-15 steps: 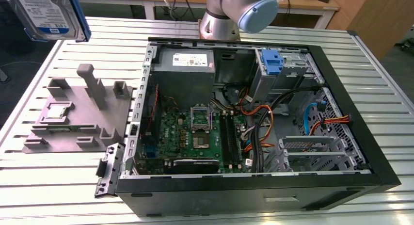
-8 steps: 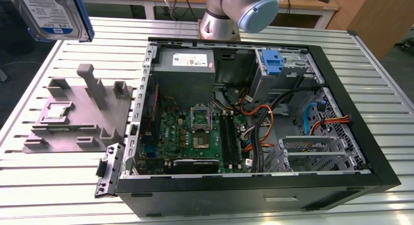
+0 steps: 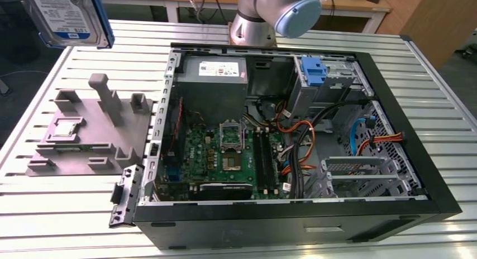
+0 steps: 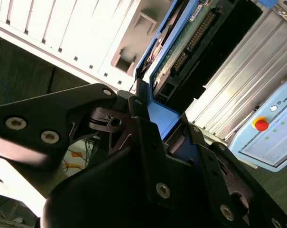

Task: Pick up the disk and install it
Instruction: 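Pick up the disk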

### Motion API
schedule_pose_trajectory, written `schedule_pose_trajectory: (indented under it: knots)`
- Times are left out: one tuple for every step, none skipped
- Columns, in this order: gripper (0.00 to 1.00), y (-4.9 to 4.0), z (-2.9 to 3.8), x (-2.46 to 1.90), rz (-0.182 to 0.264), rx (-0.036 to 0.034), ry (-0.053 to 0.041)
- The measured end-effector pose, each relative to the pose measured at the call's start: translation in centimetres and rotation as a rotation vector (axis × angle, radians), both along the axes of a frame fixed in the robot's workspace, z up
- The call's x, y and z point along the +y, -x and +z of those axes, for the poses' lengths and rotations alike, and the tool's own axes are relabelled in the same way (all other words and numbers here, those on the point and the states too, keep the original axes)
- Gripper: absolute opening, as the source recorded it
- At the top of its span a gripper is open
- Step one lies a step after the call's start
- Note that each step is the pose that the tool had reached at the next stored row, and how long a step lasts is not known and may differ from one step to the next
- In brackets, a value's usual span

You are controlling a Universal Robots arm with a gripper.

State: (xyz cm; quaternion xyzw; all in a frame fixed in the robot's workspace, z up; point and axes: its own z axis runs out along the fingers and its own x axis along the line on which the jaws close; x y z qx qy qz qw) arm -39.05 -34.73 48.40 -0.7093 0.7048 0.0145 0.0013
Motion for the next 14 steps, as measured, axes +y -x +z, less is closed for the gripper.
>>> schedule_pose_trajectory:
  knots:
    - [0.36,-0.12,0.00,0.00,0.000,0.0001,0.0000]
    - [0.36,-0.24,0.00,0.00,0.000,0.0000,0.0000]
    - [0.36,-0.35,0.00,0.00,0.000,-0.0001,0.0000]
    - [0.36,-0.47,0.00,0.00,0.000,0.0000,0.0000]
    - [0.36,-0.59,0.00,0.00,0.000,0.0000,0.0000]
    - [0.36,-0.70,0.00,0.00,0.000,0.0000,0.0000]
    - [0.36,-0.82,0.00,0.00,0.000,0.0000,0.0000]
    - [0.36,-0.94,0.00,0.00,0.000,0.0001,0.0001]
    - [0.36,-1.06,0.00,0.00,0.000,0.0000,0.0000]
    - [0.36,-1.17,0.00,0.00,0.000,0.0001,0.0000]
    - [0.36,-1.30,0.01,0.00,0.000,0.0001,0.0001]
    - [0.36,-1.41,0.00,0.00,0.000,0.0001,0.0000]
    - [0.36,-1.52,0.00,0.00,0.000,0.0001,0.0000]
    - [0.36,-1.64,0.00,0.00,0.000,0.0001,0.0000]
